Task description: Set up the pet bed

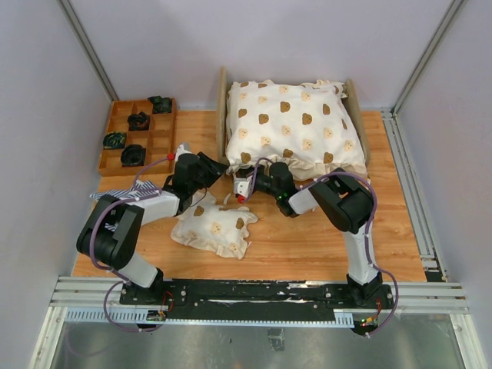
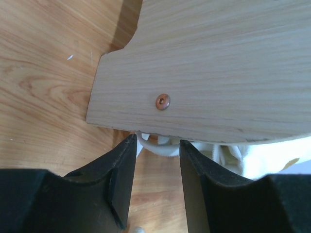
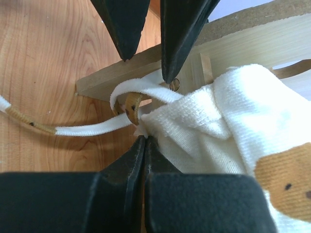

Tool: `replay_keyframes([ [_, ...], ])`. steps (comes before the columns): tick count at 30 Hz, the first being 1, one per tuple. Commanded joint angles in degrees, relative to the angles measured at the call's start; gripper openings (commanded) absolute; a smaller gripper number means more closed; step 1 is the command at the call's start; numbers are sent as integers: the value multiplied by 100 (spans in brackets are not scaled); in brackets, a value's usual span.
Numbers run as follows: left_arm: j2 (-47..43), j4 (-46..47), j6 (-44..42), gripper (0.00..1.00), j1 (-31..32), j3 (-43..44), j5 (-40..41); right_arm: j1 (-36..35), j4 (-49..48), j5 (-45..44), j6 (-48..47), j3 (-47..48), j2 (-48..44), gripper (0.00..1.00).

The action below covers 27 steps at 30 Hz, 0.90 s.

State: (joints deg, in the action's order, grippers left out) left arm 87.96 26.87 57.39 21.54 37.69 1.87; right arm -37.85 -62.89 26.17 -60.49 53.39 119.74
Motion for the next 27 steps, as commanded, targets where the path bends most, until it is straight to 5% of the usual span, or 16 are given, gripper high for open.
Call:
replay_keyframes([
  [1, 224, 134, 398, 44, -18, 238, 153, 65, -413, 129, -65, -135, 30, 0],
  [14, 688, 525, 794, 37, -18, 353, 110, 50, -430, 230, -74, -169, -11, 0],
  [17, 733, 583, 862, 29, -18, 362, 99, 54, -455, 231, -62, -179, 7, 0],
  [22, 666, 708, 927, 1, -17, 354, 33, 54, -480, 246, -90, -220, 2, 0],
  [27, 412, 767, 959, 0, -14, 186, 71, 49, -526, 275, -80, -304, -32, 0],
])
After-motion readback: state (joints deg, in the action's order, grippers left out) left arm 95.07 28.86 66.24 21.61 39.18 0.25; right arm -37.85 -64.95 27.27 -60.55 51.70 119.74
